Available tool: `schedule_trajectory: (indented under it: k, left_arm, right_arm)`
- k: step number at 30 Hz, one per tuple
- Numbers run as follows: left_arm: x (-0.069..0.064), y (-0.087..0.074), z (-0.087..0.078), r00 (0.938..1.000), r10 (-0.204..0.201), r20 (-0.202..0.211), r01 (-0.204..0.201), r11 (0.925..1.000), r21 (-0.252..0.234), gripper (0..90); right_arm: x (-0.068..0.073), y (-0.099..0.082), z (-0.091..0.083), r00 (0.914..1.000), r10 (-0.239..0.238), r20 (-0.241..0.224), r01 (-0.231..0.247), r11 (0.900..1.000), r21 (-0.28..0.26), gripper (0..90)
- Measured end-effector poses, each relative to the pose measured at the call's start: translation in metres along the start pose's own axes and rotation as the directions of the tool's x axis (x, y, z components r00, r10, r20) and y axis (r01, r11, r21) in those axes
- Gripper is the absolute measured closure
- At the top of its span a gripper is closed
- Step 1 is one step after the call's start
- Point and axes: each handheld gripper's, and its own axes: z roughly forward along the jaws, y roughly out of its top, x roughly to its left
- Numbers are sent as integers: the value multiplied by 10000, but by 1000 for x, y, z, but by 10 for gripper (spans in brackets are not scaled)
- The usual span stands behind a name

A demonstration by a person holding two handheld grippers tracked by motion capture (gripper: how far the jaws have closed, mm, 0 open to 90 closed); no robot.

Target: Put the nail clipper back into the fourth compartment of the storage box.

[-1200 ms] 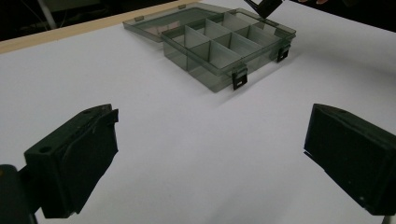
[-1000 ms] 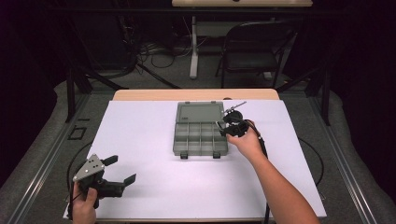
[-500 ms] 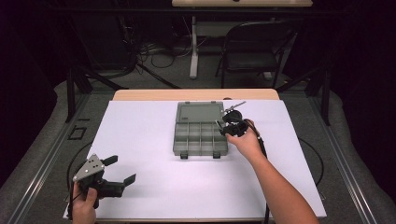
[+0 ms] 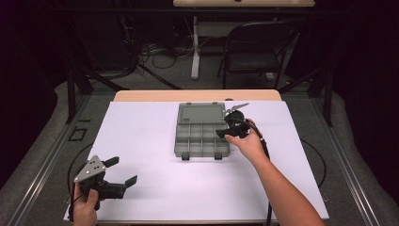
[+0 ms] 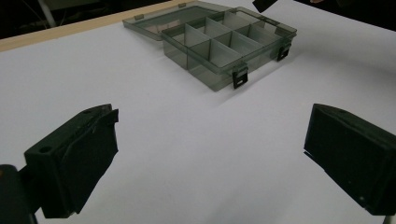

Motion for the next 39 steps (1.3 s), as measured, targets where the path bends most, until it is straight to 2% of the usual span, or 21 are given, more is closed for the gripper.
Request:
schedule_trajectory:
  k: [4, 7, 9, 11, 13, 18, 24, 27, 30, 35, 39]
  left_arm:
    - [1, 1, -1, 10000, -20, 30, 21, 10000, -36, 25]
    - [1, 1, 0, 10000, -74, -5, 73, 10000, -61, 25]
    - [2, 1, 0, 10000, -81, -29, 81, 10000, -39, 25]
    - [3, 0, -1, 9999, -137, -30, 137, 9999, -43, 27]
    - [4, 1, 0, 9998, -184, -45, 184, 9998, -75, 28]
    - [5, 1, 0, 9999, -166, -39, 165, 9999, -50, 33]
    - [8, 3, 0, 9994, -346, -81, 344, 9993, -163, 33]
    - [7, 4, 2, 9994, -329, -53, 328, 9993, -177, 32]
    - [8, 4, 3, 9996, -293, -37, 292, 9995, -141, 33]
    - [9, 3, 1, 9994, -331, -55, 330, 9993, -176, 33]
    - [10, 3, 0, 9992, -397, -104, 395, 9989, -237, 33]
  right_arm:
    - [3, -1, -2, 9998, -172, 65, 174, 9995, -262, 299]
    - [5, 0, -7, 9997, -243, 19, 244, 9974, -675, 288]
    - [6, 0, -11, 9984, -508, 229, 526, 9947, -882, 274]
    - [6, 1, -14, 9980, -533, 337, 565, 9930, -1032, 268]
    - [7, 1, -18, 9994, -329, 68, 334, 9945, -995, 270]
    - [10, 2, -24, 9996, -256, -104, 244, 9950, -972, 231]
    - [16, -2, -33, 9996, -283, -18, 281, 9957, -885, 179]
    - [21, -5, -36, 9993, -365, 32, 366, 9953, -902, 161]
    - [26, -12, -40, 9992, -391, -30, 385, 9928, -1137, 149]
    - [31, -25, -53, 9995, -56, -322, 2, 9868, -1622, 145]
    - [34, -40, -61, 9985, -22, -547, -78, 9834, -1816, 138]
